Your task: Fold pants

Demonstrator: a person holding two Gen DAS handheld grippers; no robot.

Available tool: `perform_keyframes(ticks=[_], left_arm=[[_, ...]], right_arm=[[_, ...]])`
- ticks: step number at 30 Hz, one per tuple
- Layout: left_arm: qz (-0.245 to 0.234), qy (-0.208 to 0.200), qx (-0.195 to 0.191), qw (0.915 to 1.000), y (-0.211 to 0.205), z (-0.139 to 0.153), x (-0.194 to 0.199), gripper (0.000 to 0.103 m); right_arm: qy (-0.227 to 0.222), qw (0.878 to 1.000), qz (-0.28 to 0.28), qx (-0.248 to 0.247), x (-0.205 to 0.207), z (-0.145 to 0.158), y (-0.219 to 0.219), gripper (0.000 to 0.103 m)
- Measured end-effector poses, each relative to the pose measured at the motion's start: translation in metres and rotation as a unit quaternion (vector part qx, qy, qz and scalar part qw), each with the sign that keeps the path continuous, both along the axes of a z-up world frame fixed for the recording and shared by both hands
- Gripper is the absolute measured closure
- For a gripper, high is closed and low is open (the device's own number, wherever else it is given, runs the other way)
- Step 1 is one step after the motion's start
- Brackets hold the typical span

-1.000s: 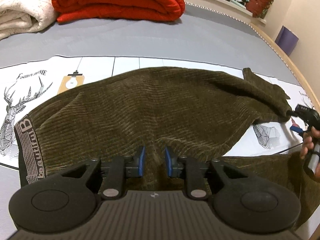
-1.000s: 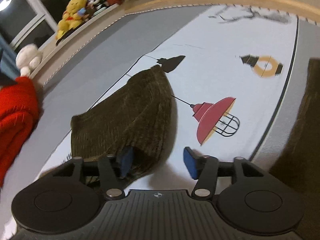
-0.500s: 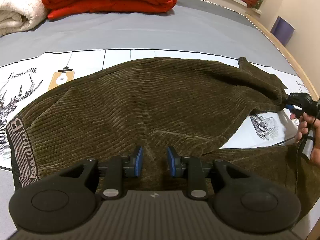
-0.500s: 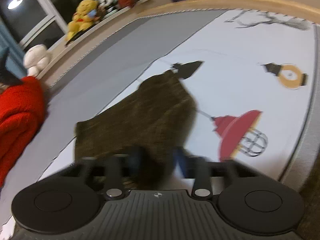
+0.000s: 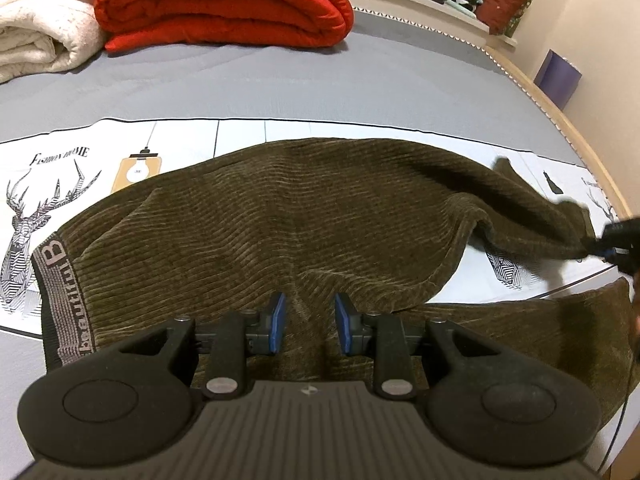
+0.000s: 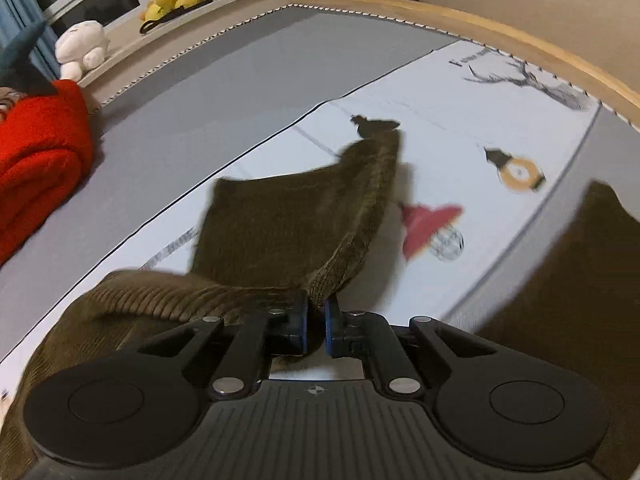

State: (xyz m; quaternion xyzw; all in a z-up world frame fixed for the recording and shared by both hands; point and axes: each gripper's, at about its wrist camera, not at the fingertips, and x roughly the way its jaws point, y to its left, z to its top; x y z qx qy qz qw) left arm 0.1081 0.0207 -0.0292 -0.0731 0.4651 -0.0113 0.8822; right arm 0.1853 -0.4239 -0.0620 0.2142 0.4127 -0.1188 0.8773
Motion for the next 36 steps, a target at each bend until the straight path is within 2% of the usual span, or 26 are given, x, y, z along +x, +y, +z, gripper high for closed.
perform_keyframes(ticks=[4, 8, 9, 12, 13, 18, 23, 26, 31, 33, 35, 36], left_arm=[[-0.001, 0.000, 0.003, 1.0000, -0.002, 0.001, -0.003, 0.072], [-0.006, 0.006, 0.014, 0.9999, -0.008, -0.006, -0.002, 0.068], [-0.005, 0.008, 0.015, 0.9998, -0.008, -0.007, 0.000, 0.068], [0.000, 0.012, 0.014, 0.9998, -0.008, -0.012, 0.007, 0.068], [0.002, 0.014, 0.014, 0.9998, -0.008, -0.013, 0.009, 0.068], [-0.001, 0.022, 0.013, 0.9997, -0.013, -0.020, 0.019, 0.065], [0.000, 0.028, 0.010, 0.9995, -0.016, -0.027, 0.023, 0.064], [-0.001, 0.032, 0.007, 0.9995, -0.017, -0.030, 0.026, 0.064], [-0.006, 0.037, 0.009, 0.9992, -0.025, -0.037, 0.029, 0.064], [-0.007, 0.039, 0.009, 0.9992, -0.028, -0.039, 0.031, 0.064], [-0.008, 0.039, 0.008, 0.9992, -0.031, -0.041, 0.033, 0.064], [-0.008, 0.039, 0.008, 0.9992, -0.033, -0.042, 0.033, 0.064]], right_arm=[[-0.004, 1.000, -0.011, 0.014, -0.028, -0.012, 0.009, 0.096], [0.024, 0.998, -0.039, 0.044, -0.023, -0.043, 0.006, 0.095], [0.021, 0.998, -0.041, 0.053, -0.020, -0.044, 0.005, 0.095], [0.007, 0.999, -0.035, 0.036, -0.015, -0.042, 0.004, 0.094], [0.004, 0.998, -0.036, 0.042, -0.015, -0.042, 0.002, 0.091], [-0.003, 0.996, -0.053, 0.066, -0.010, -0.043, -0.015, 0.089], [-0.031, 0.994, -0.069, 0.073, -0.009, -0.036, -0.037, 0.078], [-0.052, 0.992, -0.083, 0.081, -0.008, -0.033, -0.054, 0.076], [-0.086, 0.987, -0.131, 0.037, -0.008, -0.028, -0.096, 0.072], [-0.088, 0.985, -0.142, 0.038, -0.005, -0.033, -0.113, 0.068], [-0.075, 0.987, -0.130, 0.057, 0.006, -0.045, -0.129, 0.057], [-0.065, 0.988, -0.124, 0.071, 0.011, -0.054, -0.134, 0.055]])
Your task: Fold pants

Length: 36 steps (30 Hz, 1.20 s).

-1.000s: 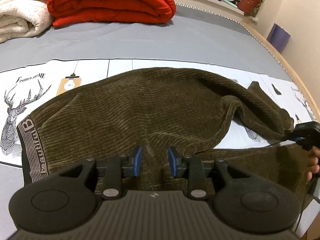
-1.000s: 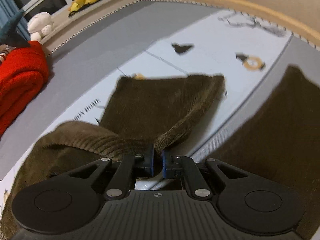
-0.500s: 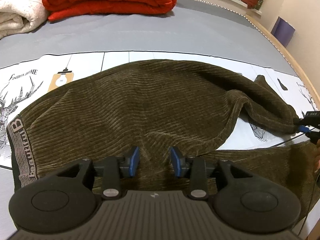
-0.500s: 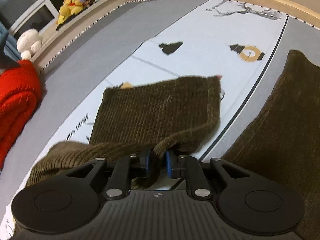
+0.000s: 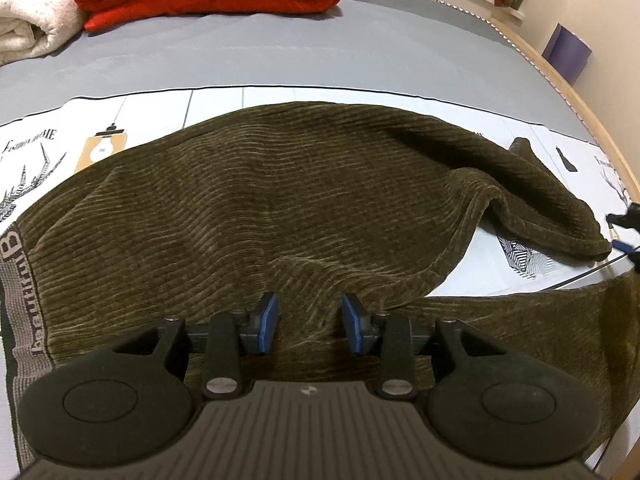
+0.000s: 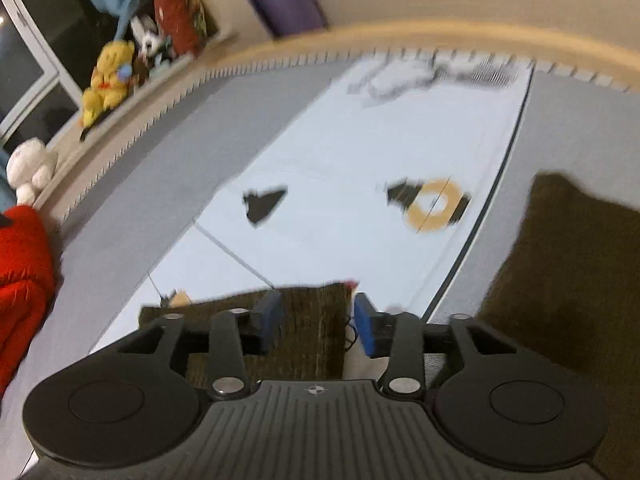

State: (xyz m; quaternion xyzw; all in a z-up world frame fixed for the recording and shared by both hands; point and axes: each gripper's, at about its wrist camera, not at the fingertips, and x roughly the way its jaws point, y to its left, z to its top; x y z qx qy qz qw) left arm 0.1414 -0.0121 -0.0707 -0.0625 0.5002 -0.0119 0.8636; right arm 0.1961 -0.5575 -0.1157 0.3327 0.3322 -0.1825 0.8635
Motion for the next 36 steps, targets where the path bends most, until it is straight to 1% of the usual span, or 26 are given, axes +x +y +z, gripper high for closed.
perform_keyframes(ticks=[2, 4, 7, 8, 9, 11, 14, 15, 17, 18, 19, 20, 21, 22, 23, 24, 25, 26, 27, 28, 29, 30, 31, 32, 33, 36], left_arm=[[-0.002, 0.001, 0.001, 1.0000, -0.005, -0.002, 0.001, 0.064], [-0.006, 0.001, 0.002, 1.0000, -0.009, -0.004, 0.002, 0.064], [-0.020, -0.010, 0.003, 0.9998, -0.015, -0.011, 0.001, 0.063], [-0.027, -0.018, 0.005, 0.9995, -0.018, -0.013, 0.000, 0.058], [-0.037, -0.026, 0.004, 0.9990, -0.021, -0.015, 0.000, 0.050], [-0.058, -0.036, 0.002, 0.9977, -0.031, -0.020, 0.003, 0.038], [-0.079, -0.068, 0.024, 0.9943, -0.048, -0.022, 0.004, 0.028], [-0.091, -0.075, 0.033, 0.9925, -0.054, -0.024, 0.005, 0.027], [-0.110, -0.065, 0.052, 0.9904, -0.063, -0.032, 0.010, 0.027], [-0.116, -0.055, 0.066, 0.9896, -0.066, -0.038, 0.011, 0.041], [-0.114, -0.044, 0.090, 0.9884, -0.067, -0.044, 0.012, 0.056], [-0.108, -0.036, 0.108, 0.9876, -0.066, -0.049, 0.013, 0.073], [-0.099, -0.040, 0.104, 0.9889, -0.063, -0.048, 0.013, 0.087], [-0.087, -0.040, 0.101, 0.9903, -0.060, -0.046, 0.014, 0.088], [-0.083, -0.042, 0.103, 0.9904, -0.058, -0.043, 0.014, 0.089], [-0.082, -0.047, 0.107, 0.9897, -0.057, -0.040, 0.014, 0.090], [-0.084, -0.048, 0.111, 0.9891, -0.055, -0.037, 0.012, 0.090], [-0.090, -0.044, 0.111, 0.9887, -0.055, -0.036, 0.012, 0.090], [-0.097, -0.037, 0.115, 0.9879, -0.055, -0.036, 0.012, 0.090], [-0.106, -0.030, 0.122, 0.9863, -0.056, -0.037, 0.012, 0.090], [-0.113, -0.023, 0.128, 0.9850, -0.056, -0.039, 0.012, 0.090], [-0.117, -0.018, 0.133, 0.9840, -0.056, -0.040, 0.011, 0.090], [-0.120, -0.015, 0.134, 0.9836, -0.055, -0.040, 0.011, 0.090], [-0.123, -0.013, 0.133, 0.9834, -0.053, -0.040, 0.012, 0.090], [-0.124, -0.011, 0.131, 0.9834, -0.053, -0.039, 0.012, 0.090], [-0.128, -0.007, 0.123, 0.9841, -0.047, -0.034, 0.011, 0.090]], right_arm=[[0.013, 0.999, 0.009, 0.030, 0.010, -0.018, -0.008, 0.054], [0.020, 0.999, 0.024, 0.030, 0.020, -0.028, -0.006, 0.054], [0.022, 0.997, 0.063, -0.031, 0.034, -0.029, 0.009, 0.052], [0.025, 0.995, 0.077, -0.058, 0.038, -0.029, 0.016, 0.058], [0.027, 0.992, 0.090, -0.088, 0.040, -0.028, 0.024, 0.064], [0.028, 0.987, 0.099, -0.120, 0.043, -0.028, 0.030, 0.090], [0.012, 0.989, 0.098, -0.107, 0.044, -0.024, 0.025, 0.091], [0.008, 0.989, 0.098, -0.107, 0.044, -0.021, 0.024, 0.092], [0.000, 0.989, 0.102, -0.106, 0.044, -0.015, 0.024, 0.092], [-0.006, 0.989, 0.107, -0.104, 0.045, -0.011, 0.023, 0.092], [-0.011, 0.989, 0.111, -0.101, 0.046, -0.007, 0.023, 0.092], [-0.017, 0.989, 0.115, -0.096, 0.047, -0.003, 0.023, 0.092], [-0.026, 0.989, 0.119, -0.087, 0.049, 0.004, 0.022, 0.093], [-0.039, 0.989, 0.118, -0.075, 0.049, 0.012, 0.020, 0.093], [-0.073, 0.990, 0.101, -0.061, 0.045, 0.028, 0.017, 0.094], [-0.125, 0.988, 0.071, -0.060, 0.036, 0.046, 0.012, 0.095], [-0.180, 0.979, 0.031, -0.086, 0.022, 0.063, 0.009, 0.095], [-0.202, 0.970, -0.021, -0.133, 0.009, 0.074, 0.006, 0.095], [-0.188, 0.966, -0.077, -0.161, 0.002, 0.075, 0.000, 0.095], [-0.158, 0.968, -0.120, -0.151, -0.002, 0.065, -0.014, 0.095], [-0.100, 0.976, -0.146, -0.124, 0.000, 0.047, -0.029, 0.094], [-0.020, 0.982, -0.168, -0.089, 0.002, 0.019, -0.045, 0.094], [0.011, 0.982, -0.177, -0.063, 0.000, 0.000, -0.053, 0.094], [0.032, 0.983, -0.176, -0.051, -0.001, -0.016, -0.058, 0.094], [0.050, 0.983, -0.165, -0.060, 0.001, -0.026, -0.059, 0.094], [0.040, 0.985, -0.149, -0.075, 0.007, -0.026, -0.059, 0.094]])
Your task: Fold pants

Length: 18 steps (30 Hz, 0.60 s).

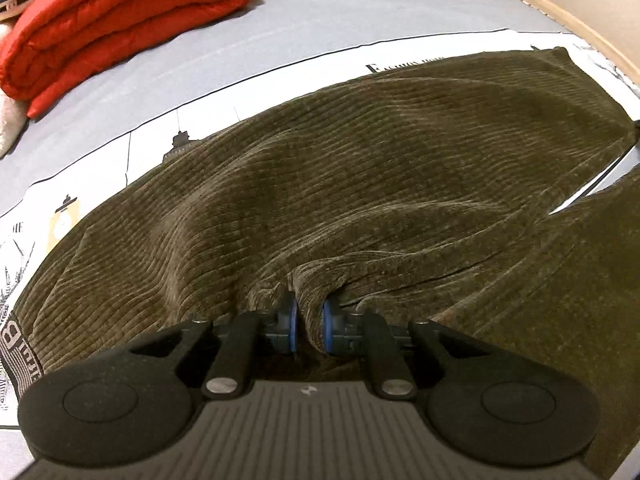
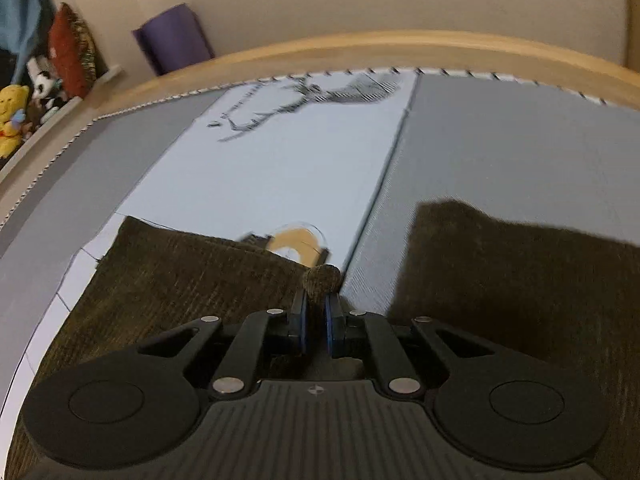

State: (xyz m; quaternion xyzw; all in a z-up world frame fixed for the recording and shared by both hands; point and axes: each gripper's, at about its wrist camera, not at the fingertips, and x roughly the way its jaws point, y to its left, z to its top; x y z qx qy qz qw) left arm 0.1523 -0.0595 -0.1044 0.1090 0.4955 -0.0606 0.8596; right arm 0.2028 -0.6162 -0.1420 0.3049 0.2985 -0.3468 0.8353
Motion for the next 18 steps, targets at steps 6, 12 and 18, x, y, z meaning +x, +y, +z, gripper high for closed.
perform_keyframes(ticks=[6, 12, 18], left_arm=[[-0.036, 0.036, -0.031, 0.9982, 0.005, 0.004, -0.005, 0.090], [-0.041, 0.015, -0.089, 0.9951, 0.024, 0.032, -0.017, 0.050], [0.010, -0.033, -0.127, 0.9913, 0.081, 0.075, -0.034, 0.042]], right_arm=[[0.050, 0.997, -0.044, -0.040, -0.004, 0.003, -0.001, 0.095], [0.034, 0.998, -0.024, -0.038, -0.002, 0.018, 0.009, 0.073], [-0.040, 0.996, 0.028, -0.077, -0.023, 0.090, 0.055, 0.065]])
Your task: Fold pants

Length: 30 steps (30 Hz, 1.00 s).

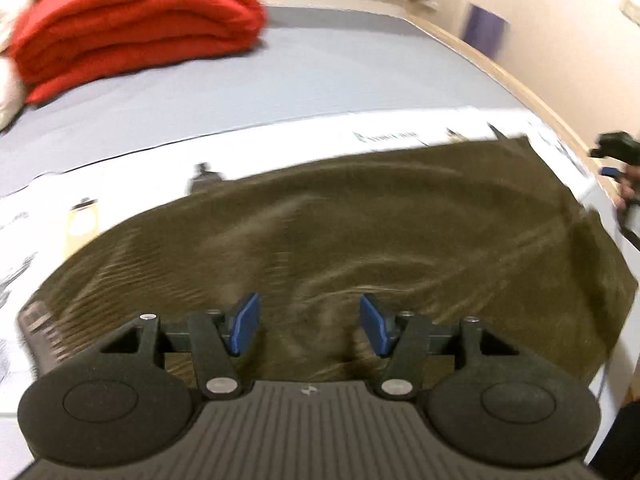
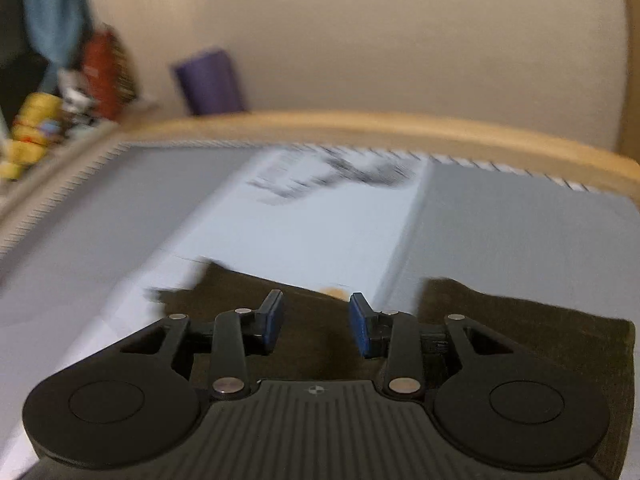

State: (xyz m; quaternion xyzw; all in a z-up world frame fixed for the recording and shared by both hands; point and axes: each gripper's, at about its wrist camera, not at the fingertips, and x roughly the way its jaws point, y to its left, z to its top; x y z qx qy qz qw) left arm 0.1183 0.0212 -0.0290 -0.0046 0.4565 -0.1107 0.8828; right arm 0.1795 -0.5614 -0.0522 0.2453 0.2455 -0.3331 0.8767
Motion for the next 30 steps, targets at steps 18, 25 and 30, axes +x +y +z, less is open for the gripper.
perform_keyframes(ticks=[18, 25, 30], left_arm=[[0.233, 0.148, -0.018, 0.9609, 0.175, -0.074, -0.072, 0.023], [0.182, 0.130, -0.032, 0.9740, 0.167, -0.076, -0.075, 0.071], [0.160, 0.128, -0.018, 0.9787, 0.168, -0.068, -0.081, 0.085]], right_arm=[[0.068, 0.853, 0.514, 0.062, -0.122, 0.026, 0.344, 0.047], [0.082, 0.773, 0.629, -0.001, -0.160, 0.005, 0.420, 0.047], [0.081, 0.743, 0.663, -0.033, -0.174, -0.001, 0.441, 0.047]])
